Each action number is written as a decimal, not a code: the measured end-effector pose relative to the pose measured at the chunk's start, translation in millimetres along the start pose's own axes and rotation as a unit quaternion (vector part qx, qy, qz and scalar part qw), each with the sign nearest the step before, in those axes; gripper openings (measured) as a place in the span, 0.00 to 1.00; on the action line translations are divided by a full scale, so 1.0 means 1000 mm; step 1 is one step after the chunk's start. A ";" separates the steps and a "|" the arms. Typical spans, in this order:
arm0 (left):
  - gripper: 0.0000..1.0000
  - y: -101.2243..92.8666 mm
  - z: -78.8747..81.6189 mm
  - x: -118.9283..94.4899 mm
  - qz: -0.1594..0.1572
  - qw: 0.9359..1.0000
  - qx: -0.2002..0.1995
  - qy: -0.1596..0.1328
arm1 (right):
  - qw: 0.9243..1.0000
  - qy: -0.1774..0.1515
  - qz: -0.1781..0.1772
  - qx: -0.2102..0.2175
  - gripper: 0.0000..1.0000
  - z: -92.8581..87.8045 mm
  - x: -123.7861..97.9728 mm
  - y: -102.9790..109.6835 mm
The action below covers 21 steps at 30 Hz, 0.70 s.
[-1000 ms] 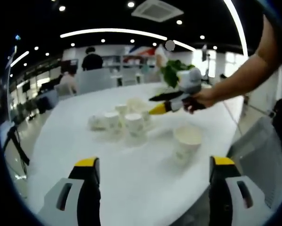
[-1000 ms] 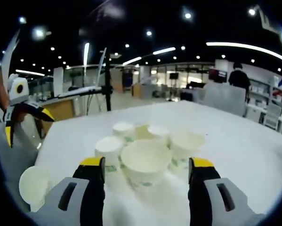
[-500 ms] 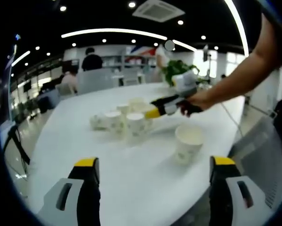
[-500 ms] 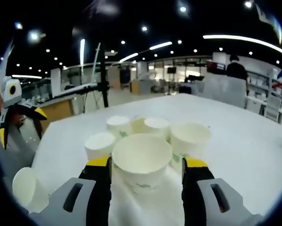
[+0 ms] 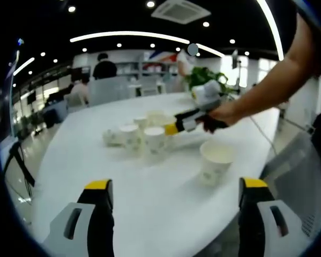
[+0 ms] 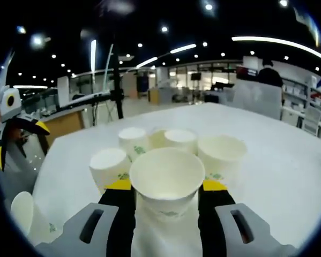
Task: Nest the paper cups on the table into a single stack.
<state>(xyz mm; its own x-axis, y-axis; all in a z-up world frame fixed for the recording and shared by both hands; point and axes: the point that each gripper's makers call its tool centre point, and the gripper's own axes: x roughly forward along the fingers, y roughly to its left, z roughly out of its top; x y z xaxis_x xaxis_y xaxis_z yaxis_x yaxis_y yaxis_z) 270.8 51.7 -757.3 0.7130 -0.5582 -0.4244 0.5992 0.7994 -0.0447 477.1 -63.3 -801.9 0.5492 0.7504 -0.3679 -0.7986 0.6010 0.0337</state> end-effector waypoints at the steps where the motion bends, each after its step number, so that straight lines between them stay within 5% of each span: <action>1: 0.96 0.000 0.000 0.000 0.001 1.000 0.001 0.000 | 1.000 -0.001 0.001 0.000 0.42 0.000 -0.001 0.000; 21: 0.96 0.000 -0.001 0.000 0.001 1.000 0.002 0.003 | 1.000 -0.010 0.004 0.002 0.40 0.009 -0.008 0.004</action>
<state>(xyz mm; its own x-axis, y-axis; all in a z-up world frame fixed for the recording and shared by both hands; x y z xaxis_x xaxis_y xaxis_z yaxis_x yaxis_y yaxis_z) 270.5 52.0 -758.2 0.7117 -0.5552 -0.4305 0.5992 0.7996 -0.0407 471.6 -64.3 -790.1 0.5475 0.7605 -0.3490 -0.8018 0.5962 0.0413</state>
